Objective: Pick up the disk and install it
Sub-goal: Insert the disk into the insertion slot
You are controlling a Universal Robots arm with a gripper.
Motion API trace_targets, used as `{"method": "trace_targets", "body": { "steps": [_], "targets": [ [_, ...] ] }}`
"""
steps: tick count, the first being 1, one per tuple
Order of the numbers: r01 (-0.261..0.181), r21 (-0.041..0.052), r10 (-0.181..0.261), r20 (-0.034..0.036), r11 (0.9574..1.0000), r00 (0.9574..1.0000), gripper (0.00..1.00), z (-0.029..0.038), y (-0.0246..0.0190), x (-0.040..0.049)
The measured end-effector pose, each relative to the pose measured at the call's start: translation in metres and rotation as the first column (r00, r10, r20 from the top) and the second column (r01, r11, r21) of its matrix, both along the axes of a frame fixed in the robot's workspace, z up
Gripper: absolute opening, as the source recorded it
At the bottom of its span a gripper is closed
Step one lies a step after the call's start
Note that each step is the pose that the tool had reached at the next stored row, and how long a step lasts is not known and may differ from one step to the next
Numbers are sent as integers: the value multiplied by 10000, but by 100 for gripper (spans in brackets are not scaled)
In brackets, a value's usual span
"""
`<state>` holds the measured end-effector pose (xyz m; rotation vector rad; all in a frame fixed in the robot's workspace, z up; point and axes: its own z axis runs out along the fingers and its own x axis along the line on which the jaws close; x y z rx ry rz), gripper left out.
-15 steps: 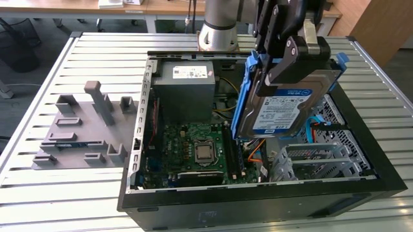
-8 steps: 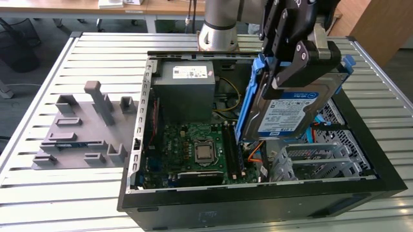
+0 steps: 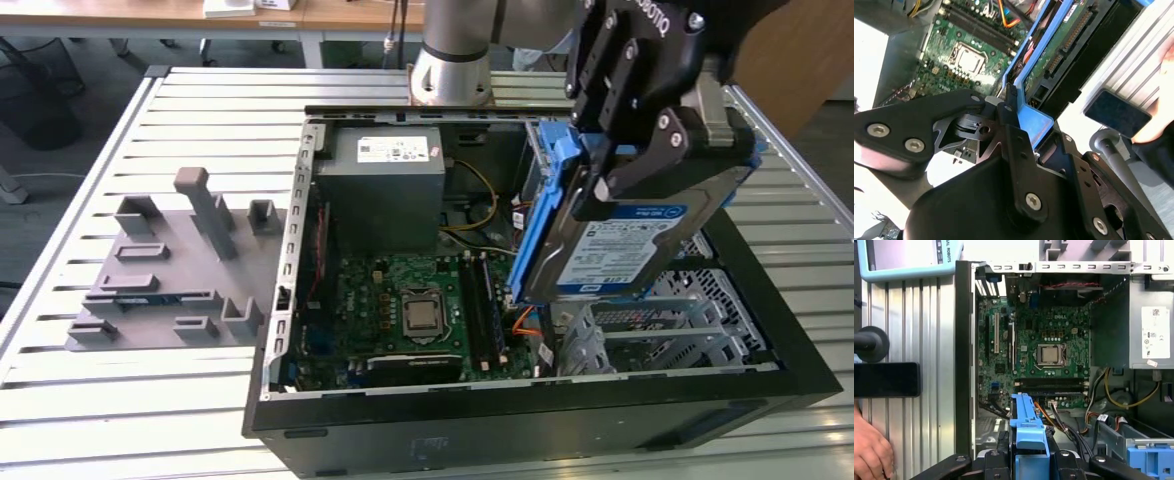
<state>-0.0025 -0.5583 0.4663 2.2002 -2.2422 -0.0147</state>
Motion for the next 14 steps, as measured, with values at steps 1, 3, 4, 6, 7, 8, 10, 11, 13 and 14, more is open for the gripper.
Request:
{"method": "trace_targets", "body": {
  "steps": [1,3,4,6,7,8,10,11,13,14],
  "targets": [
    [0,1,0,-4,10000,10000,36,-6,-1,43],
    [1,0,-1,-17,10000,10000,36,-14,-2,114],
    [0,1,0,-24,10000,10000,36,-18,-3,144],
    [0,-1,0,-42,10000,10000,36,-23,-3,197],
    [0,0,0,-51,10000,10000,36,-25,-3,224],
    [1,1,-1,-59,10000,10000,36,-28,-4,247],
    [1,1,-1,-74,10000,10000,36,-33,-4,292],
    [0,1,0,-81,10000,10000,36,-36,-3,311],
    [0,1,0,-94,10000,10000,36,-41,-4,350],
    [0,1,0,-96,10000,10000,36,-45,-4,369]
  ]
}}
